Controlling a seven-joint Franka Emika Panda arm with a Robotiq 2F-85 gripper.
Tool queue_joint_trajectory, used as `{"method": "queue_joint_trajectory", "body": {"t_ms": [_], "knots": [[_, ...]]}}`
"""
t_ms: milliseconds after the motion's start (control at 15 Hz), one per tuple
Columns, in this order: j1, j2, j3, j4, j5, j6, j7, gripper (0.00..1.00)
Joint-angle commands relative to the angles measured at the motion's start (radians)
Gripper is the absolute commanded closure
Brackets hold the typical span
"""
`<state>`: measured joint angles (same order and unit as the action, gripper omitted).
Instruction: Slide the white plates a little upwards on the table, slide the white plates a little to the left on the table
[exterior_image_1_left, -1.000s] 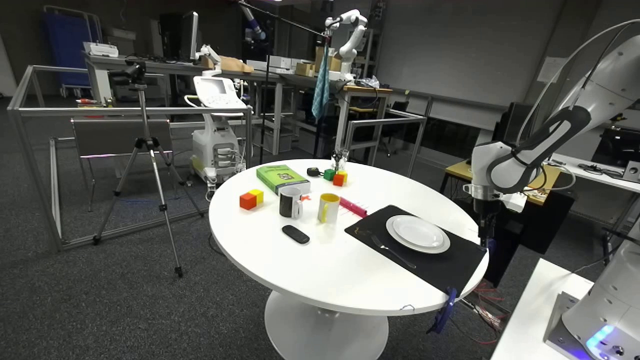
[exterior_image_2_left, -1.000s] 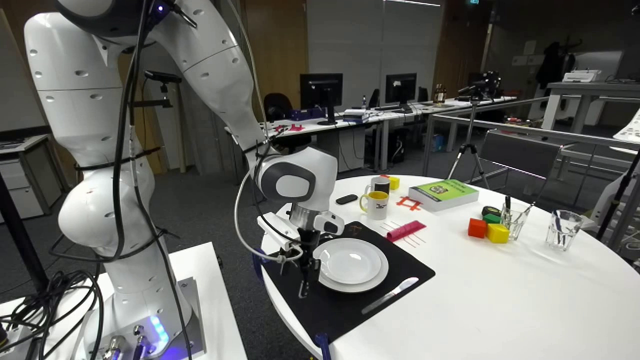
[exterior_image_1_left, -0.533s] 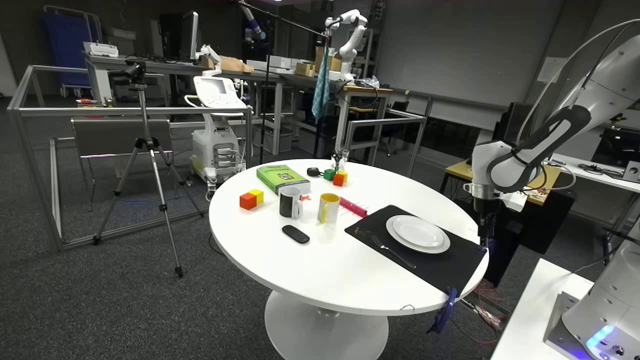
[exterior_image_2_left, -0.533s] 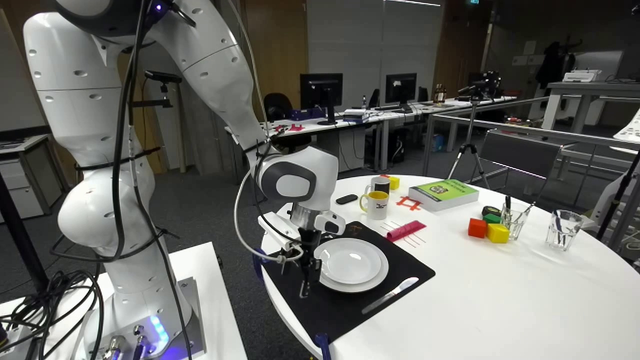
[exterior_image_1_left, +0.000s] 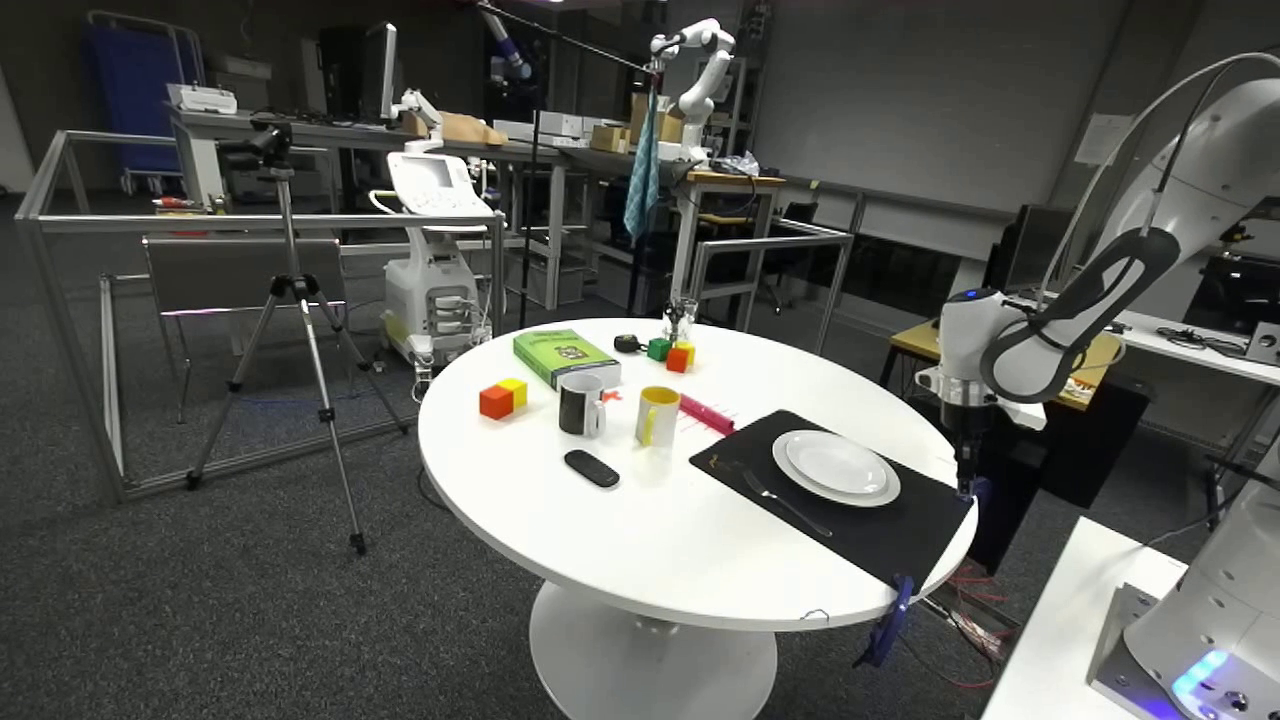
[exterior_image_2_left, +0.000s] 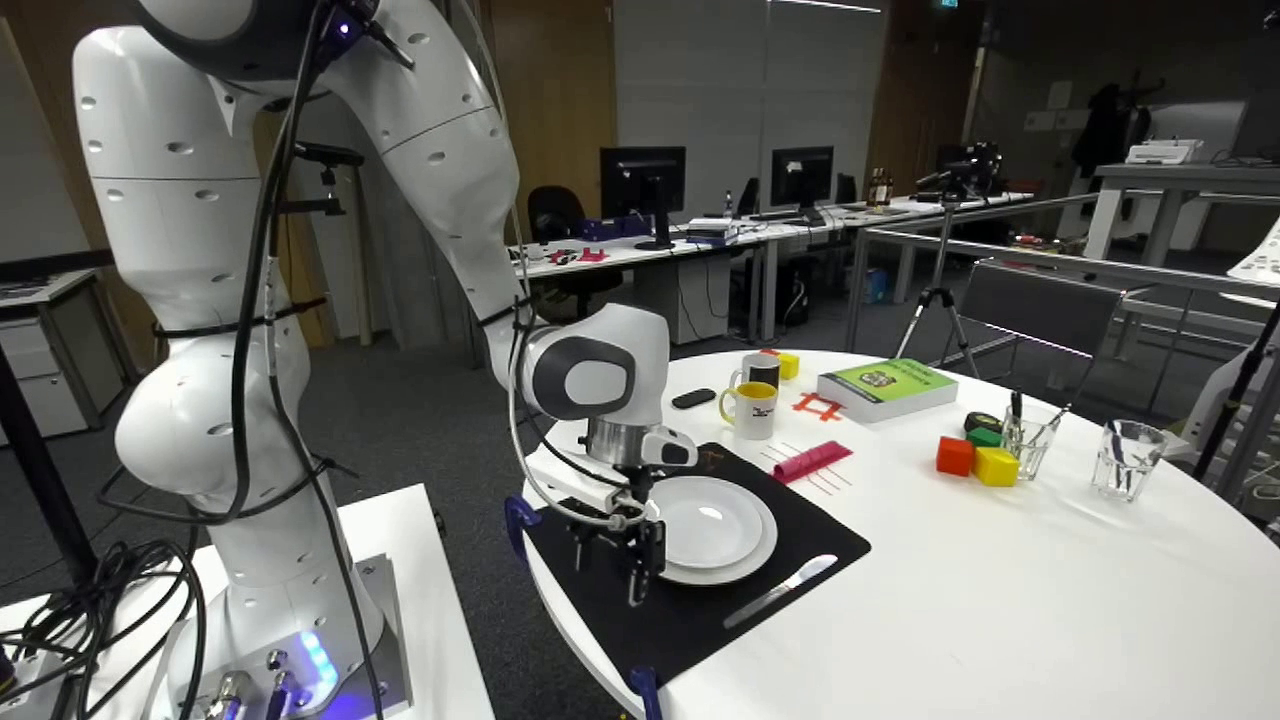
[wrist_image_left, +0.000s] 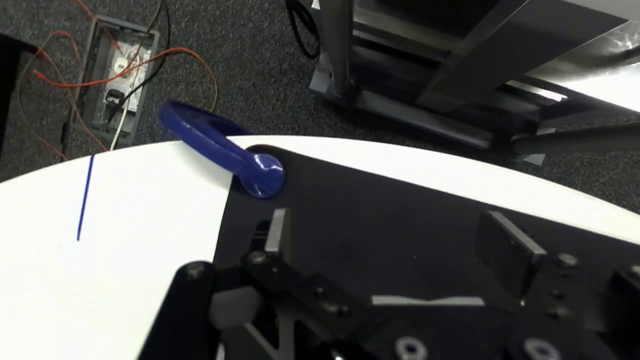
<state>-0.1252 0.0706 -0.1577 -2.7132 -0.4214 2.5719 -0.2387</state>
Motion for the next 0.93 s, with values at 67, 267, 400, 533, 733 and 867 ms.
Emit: {"method": "queue_joint_trajectory", "body": {"t_ms": [67, 267, 400, 533, 733, 867], "knots": [[-0.039, 0.101, -0.023, 0.055, -0.029, 0.119, -0.114, 0.00], [-0.055, 0.150, -0.025, 0.088, -0.009, 0.156, -0.181, 0.00], [-0.067, 0.179, -0.020, 0.112, -0.002, 0.165, -0.221, 0.00], [-0.077, 0.203, -0.011, 0.131, 0.007, 0.172, -0.255, 0.00], [-0.090, 0.230, 0.011, 0.156, 0.032, 0.170, -0.303, 0.00], [-0.093, 0.247, 0.028, 0.172, 0.054, 0.167, -0.327, 0.00]]}}
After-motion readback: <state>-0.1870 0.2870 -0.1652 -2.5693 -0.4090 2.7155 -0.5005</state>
